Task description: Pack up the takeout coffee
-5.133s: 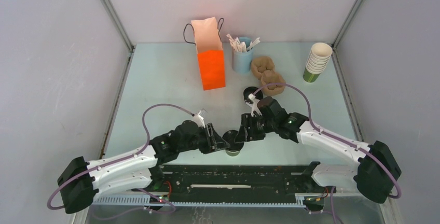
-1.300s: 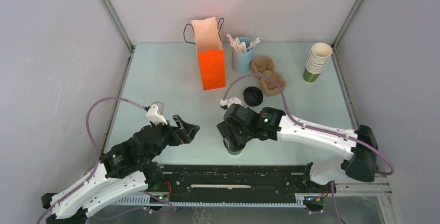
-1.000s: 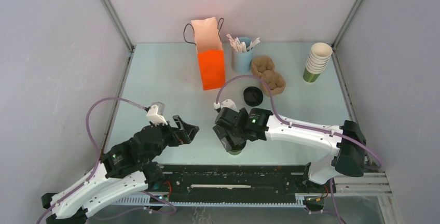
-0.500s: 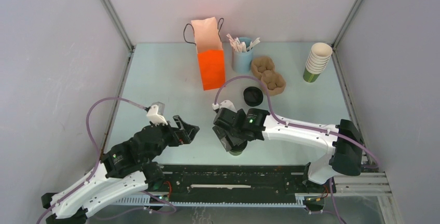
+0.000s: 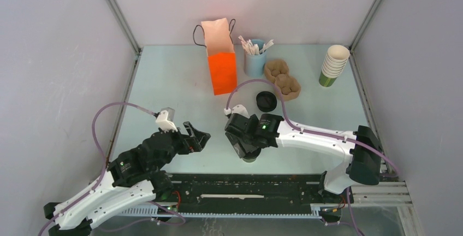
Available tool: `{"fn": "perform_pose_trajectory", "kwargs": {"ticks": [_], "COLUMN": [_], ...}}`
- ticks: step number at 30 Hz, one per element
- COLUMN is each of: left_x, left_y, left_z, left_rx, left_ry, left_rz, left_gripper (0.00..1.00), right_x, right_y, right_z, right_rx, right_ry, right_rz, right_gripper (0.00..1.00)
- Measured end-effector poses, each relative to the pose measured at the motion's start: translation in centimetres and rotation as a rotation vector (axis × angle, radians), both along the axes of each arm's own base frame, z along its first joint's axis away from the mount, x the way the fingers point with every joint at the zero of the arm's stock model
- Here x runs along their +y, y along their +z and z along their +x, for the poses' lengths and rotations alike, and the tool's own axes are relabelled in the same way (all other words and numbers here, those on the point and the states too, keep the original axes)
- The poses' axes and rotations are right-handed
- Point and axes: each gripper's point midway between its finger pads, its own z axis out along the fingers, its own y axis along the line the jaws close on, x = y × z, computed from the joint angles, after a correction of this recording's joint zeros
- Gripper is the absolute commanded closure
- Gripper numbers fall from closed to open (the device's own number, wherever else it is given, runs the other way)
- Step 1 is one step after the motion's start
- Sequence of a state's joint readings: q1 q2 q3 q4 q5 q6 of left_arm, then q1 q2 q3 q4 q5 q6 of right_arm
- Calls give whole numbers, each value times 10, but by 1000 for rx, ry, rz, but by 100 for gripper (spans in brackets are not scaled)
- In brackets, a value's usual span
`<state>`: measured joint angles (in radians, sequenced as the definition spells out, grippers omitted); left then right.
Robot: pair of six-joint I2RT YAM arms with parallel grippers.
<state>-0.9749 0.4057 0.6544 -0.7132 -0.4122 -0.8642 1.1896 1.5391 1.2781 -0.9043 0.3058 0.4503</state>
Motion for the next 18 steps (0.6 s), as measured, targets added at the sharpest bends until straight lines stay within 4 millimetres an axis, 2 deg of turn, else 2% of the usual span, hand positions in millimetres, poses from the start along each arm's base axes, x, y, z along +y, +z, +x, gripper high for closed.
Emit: {"fn": "perform_pose_trajectory", "kwargs": {"ticks": [3,4,6,8,11,14,15,18], "left_x": [0,-1,-2,-3,-5,-8,-9,-14], "left_y": [0,1,2,3,4,7,8,11], "left_z": [0,0,0,1,1,0,0,-4], "left_rx": [0,-1,-4,-11,-20,-34,-39,-46], "left_ry": [-1,-5,-6,-11,-27,-48,-56,-97], "left_rz": [-1,-4,-7,-6,2,0,-2,-12], "left_gripper": [0,0,0,0,0,0,0,0], "right_x": [-6,-18,-27,-49,-112,-184,-215,-273], "right_y": [2,10,14,20,23,24,27,33], "right_z": [6,16,24,39,71,99,109,130], "right_rx": [-9,-29,-37,-52,-78,-101,-114,-158], "right_ry": [-22,-65,-95,-171,-369,-598,-698,-879], "right_rz": [-8,3,10,28,34,24,18,21], "right_gripper": [24,25,25,25,25,26,26,27]}}
